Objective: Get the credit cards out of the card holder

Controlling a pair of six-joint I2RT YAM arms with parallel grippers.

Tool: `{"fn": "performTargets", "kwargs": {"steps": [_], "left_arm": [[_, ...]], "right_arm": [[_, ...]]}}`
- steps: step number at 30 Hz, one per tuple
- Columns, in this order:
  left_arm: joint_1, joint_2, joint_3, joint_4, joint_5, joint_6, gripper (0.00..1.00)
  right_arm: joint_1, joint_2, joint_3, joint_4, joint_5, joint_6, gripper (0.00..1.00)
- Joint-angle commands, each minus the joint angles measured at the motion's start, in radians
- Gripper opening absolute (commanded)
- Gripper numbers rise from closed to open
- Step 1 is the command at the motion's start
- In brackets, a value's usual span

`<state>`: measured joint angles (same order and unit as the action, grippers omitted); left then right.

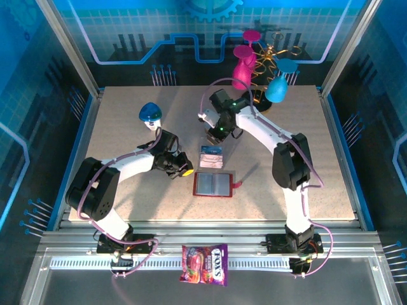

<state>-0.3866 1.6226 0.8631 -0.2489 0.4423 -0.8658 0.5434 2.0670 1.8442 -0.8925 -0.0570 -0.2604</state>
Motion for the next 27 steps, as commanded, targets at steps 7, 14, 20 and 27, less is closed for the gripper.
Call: {"fn": "performTargets", "kwargs": {"steps": [7,14,20,27], "left_arm": [[-0.014,0.024,-0.013,0.028,0.050,-0.009,0.10],[-0.038,0.054,-0.022,0.026,0.068,0.003,0.09],[-0.040,0.065,-0.048,0.029,0.074,0.013,0.09],[-0.045,0.079,-0.073,0.039,0.087,0.020,0.08]], "right_arm": [[0.006,-0.182,-0.234,0.188,-0.106,0.338,0.24],[0.033,-0.285,-0.439,0.317,-0.226,0.590,0.20],[0.091,-0.326,-0.562,0.359,-0.290,0.748,0.14],[0.141,-0.340,-0.707,0.432,-0.412,0.866,0.20]]}}
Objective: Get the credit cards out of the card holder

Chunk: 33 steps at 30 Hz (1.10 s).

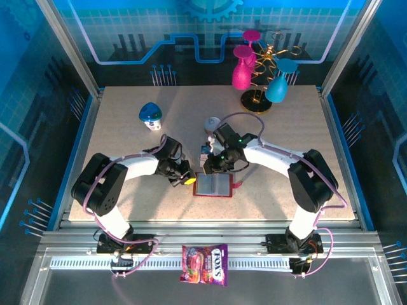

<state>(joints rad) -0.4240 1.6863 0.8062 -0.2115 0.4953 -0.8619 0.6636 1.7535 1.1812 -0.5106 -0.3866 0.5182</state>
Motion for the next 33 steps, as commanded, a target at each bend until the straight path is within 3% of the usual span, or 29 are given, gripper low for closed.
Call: {"fn": "performTargets", "kwargs": {"steps": [1,10,18,33], "left_arm": [[-0.008,0.016,-0.017,0.000,0.036,0.018,0.08],[-0.009,0.032,-0.029,0.007,0.040,0.023,0.08],[-0.009,-0.026,-0.020,-0.015,0.031,0.017,0.07],[-0.020,0.013,-0.043,0.013,0.049,0.017,0.07]], "right_arm": [[0.028,-0.022,-0.058,0.057,-0.090,0.097,0.22],[0.062,0.015,-0.108,0.074,-0.084,0.139,0.28],[0.064,0.025,-0.117,0.078,-0.072,0.152,0.29],[0.057,0.040,-0.117,0.075,-0.053,0.161,0.29]]}}
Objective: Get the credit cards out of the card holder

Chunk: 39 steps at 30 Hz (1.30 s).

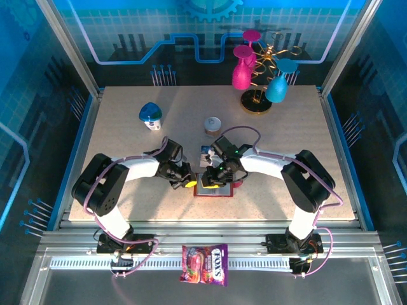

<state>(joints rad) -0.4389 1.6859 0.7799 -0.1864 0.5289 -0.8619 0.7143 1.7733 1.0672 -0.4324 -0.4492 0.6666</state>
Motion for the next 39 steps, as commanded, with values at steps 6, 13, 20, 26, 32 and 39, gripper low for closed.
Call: {"fn": "performTargets", "kwargs": {"steps": [6,13,20,26,32,39], "left_arm": [[-0.004,0.017,-0.012,-0.043,-0.017,0.034,0.07],[-0.004,0.017,-0.010,-0.051,-0.024,0.040,0.07],[-0.004,0.027,-0.005,-0.065,-0.034,0.052,0.07],[-0.003,0.040,-0.006,-0.062,-0.037,0.052,0.07],[-0.003,0.044,-0.005,-0.063,-0.040,0.054,0.07],[-0.002,0.030,0.005,-0.082,-0.048,0.058,0.07]], "right_arm": [[-0.001,0.044,0.008,-0.011,0.013,0.011,0.33],[-0.004,0.054,0.016,-0.019,0.016,0.008,0.35],[-0.012,0.048,0.000,-0.023,0.033,0.014,0.36],[-0.024,0.033,-0.029,-0.009,0.037,0.027,0.36],[-0.041,0.025,-0.057,0.016,0.025,0.039,0.36],[-0.057,0.005,-0.089,0.048,0.009,0.053,0.36]]}}
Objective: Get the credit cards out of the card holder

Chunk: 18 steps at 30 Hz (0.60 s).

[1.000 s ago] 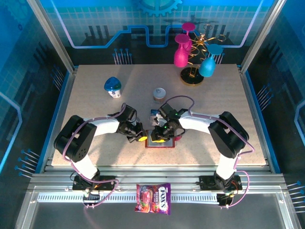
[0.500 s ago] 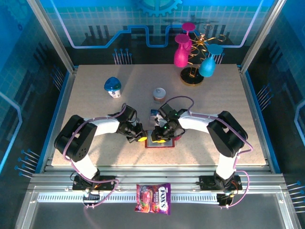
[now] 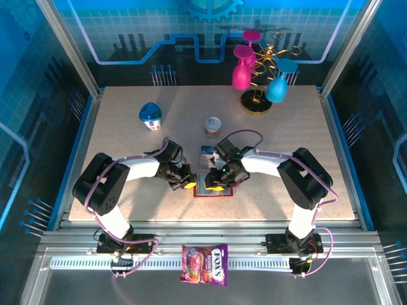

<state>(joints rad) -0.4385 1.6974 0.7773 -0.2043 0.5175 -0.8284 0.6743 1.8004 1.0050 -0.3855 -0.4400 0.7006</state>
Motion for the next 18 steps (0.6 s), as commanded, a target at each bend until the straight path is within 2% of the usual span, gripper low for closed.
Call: {"fn": "performTargets", "kwargs": {"steps": [1,11,18], "left_arm": [[-0.003,0.013,0.008,-0.066,-0.040,0.023,0.07],[-0.003,-0.084,0.031,-0.056,-0.017,-0.017,0.10],[-0.023,-0.072,0.047,-0.008,0.026,-0.054,0.16]], "right_arm": [[-0.020,-0.022,-0.034,0.009,-0.003,0.021,0.36],[-0.043,-0.025,-0.078,0.084,-0.056,0.040,0.36],[-0.055,-0.021,-0.096,0.120,-0.083,0.047,0.36]]}}
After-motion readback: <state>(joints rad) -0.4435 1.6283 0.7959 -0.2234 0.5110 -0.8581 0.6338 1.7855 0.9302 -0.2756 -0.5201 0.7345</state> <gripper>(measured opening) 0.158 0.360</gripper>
